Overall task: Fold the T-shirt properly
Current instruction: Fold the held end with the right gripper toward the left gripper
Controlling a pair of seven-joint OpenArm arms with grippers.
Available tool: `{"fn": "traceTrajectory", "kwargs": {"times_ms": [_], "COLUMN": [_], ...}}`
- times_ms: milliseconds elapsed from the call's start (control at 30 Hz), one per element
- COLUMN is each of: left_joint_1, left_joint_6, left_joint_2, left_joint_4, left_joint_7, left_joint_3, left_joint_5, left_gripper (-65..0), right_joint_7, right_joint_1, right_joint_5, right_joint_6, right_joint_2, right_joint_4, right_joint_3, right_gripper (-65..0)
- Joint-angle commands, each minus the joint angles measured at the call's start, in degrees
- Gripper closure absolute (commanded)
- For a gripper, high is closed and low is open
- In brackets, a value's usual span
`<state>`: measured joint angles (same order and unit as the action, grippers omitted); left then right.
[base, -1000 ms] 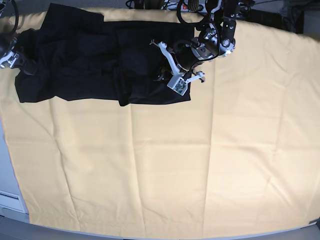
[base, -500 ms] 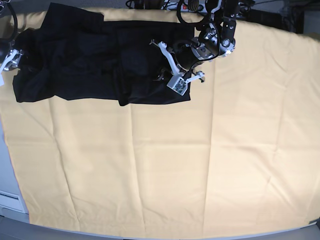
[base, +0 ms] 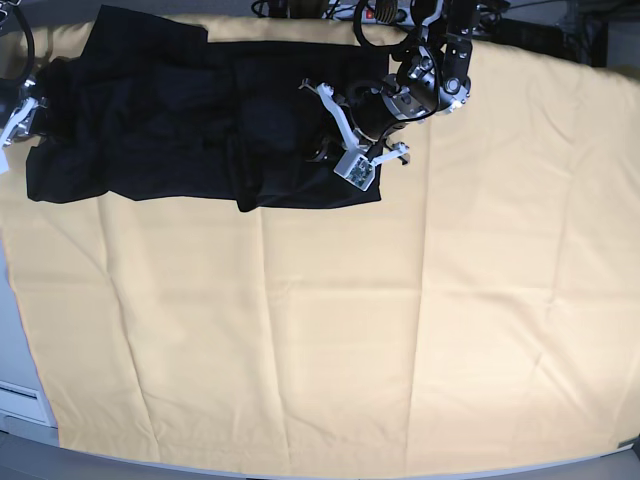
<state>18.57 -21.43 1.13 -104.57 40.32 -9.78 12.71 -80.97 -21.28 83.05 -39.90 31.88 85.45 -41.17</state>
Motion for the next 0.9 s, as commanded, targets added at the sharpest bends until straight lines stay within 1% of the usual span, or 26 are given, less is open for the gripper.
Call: {"fn": "traceTrajectory", "kwargs": {"times_ms": [0, 133, 200, 367, 467, 567, 767, 867], "left_joint_1": [1.0, 1.0, 1.0, 0.9, 0.9, 0.9, 0.9, 0.9], "left_joint_6": [0.0, 0.0, 0.0, 0.0, 0.0, 0.0, 0.1, 0.3], "left_joint_2": [0.1, 0.1, 0.1, 0.1, 0.1, 0.1, 0.1, 0.0], "left_joint_4": [0.4, 0.4, 0.4, 0.4, 0.4, 0.4, 0.4, 0.4], "left_joint_7": [4.7, 4.7, 4.7, 4.7, 4.7, 4.7, 4.7, 4.7], "left_joint_3": [-0.3, -0.3, -0.3, -0.3, -0.3, -0.3, -0.3, -0.3], "left_joint_5": [-1.7, -1.7, -1.7, -1.7, -1.7, -1.7, -3.0, -3.0], "left_gripper": [0.0, 0.0, 0.0, 0.0, 0.0, 0.0, 0.0, 0.0], "right_joint_7": [1.0, 1.0, 1.0, 1.0, 1.0, 1.0, 1.0, 1.0], "right_joint_1": [0.2, 0.1, 0.1, -0.2, -0.2, -0.2, -1.1, -4.3], "right_joint_5": [2.0, 2.0, 2.0, 2.0, 2.0, 2.0, 2.0, 2.0], "right_joint_6": [-0.1, -0.1, -0.1, 0.6, 1.6, 1.6, 1.5, 0.0], "right_joint_2": [1.5, 1.5, 1.5, 1.1, 0.5, 0.3, 0.4, 0.3], "right_joint_4": [2.2, 8.1, 10.7, 14.0, 14.2, 14.3, 18.3, 23.3], "right_joint_3": [-1.7, -5.8, -6.8, -6.9, -6.9, -6.9, -6.9, -6.9], "right_gripper": [0.0, 0.0, 0.0, 0.0, 0.0, 0.0, 0.0, 0.0]}}
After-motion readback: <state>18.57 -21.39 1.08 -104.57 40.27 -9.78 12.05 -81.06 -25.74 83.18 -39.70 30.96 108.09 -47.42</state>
